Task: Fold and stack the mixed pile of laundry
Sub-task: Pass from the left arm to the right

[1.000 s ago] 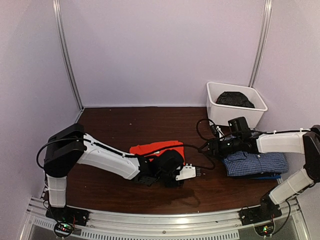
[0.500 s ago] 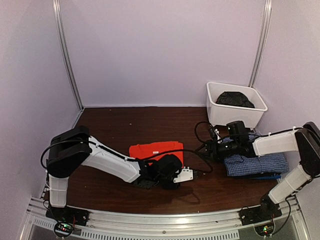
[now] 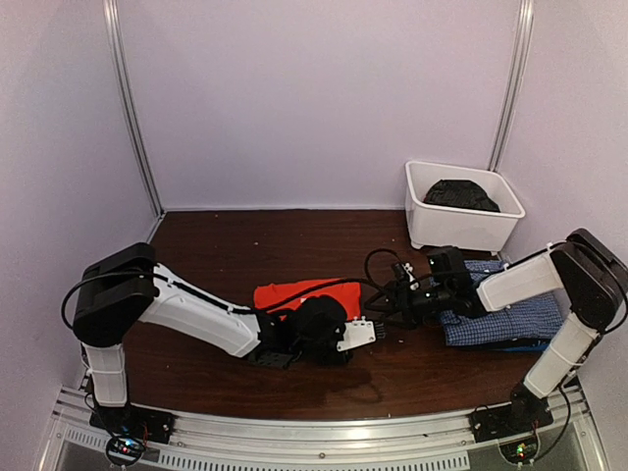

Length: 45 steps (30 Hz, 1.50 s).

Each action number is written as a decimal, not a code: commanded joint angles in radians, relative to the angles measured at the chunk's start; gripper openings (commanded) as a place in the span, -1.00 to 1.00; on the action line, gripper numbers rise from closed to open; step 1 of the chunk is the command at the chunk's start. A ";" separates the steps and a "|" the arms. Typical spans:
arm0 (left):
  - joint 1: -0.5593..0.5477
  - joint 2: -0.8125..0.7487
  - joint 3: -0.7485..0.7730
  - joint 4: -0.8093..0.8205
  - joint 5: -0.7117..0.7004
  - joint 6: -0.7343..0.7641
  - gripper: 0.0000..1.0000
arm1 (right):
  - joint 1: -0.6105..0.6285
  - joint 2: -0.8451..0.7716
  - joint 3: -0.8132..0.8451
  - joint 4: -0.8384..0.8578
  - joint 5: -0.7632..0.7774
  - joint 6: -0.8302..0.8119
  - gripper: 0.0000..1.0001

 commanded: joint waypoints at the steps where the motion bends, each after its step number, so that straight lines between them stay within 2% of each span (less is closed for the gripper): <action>1: 0.004 -0.055 -0.029 0.109 -0.004 -0.025 -1.00 | 0.037 0.064 0.026 0.090 0.006 0.077 0.58; 12: 0.004 -0.095 -0.064 0.142 -0.001 -0.024 -1.00 | 0.113 0.184 0.085 0.192 0.023 0.185 0.45; 18: 0.004 -0.112 -0.075 0.149 0.014 -0.018 -1.00 | 0.124 0.241 0.113 0.252 0.032 0.245 0.27; 28: 0.002 -0.133 -0.091 0.124 0.078 0.011 -1.00 | 0.123 0.319 0.156 0.314 0.056 0.320 -0.12; 32: -0.010 -0.133 -0.085 0.082 0.072 0.035 -1.00 | 0.122 0.322 0.160 0.317 0.066 0.329 -0.49; 34: -0.015 -0.140 -0.082 0.055 0.053 0.033 -0.87 | 0.122 0.309 0.167 0.285 0.068 0.307 -0.66; 38: -0.015 -0.209 -0.121 0.040 0.017 -0.023 -0.24 | 0.126 0.218 0.202 0.078 0.088 0.148 -1.00; 41: -0.002 -0.306 -0.191 0.085 0.022 -0.083 0.01 | 0.126 0.124 0.221 -0.133 0.126 0.010 -1.00; 45: 0.050 -0.422 -0.261 0.118 0.034 -0.166 0.15 | 0.124 -0.012 0.233 -0.425 0.220 -0.153 -1.00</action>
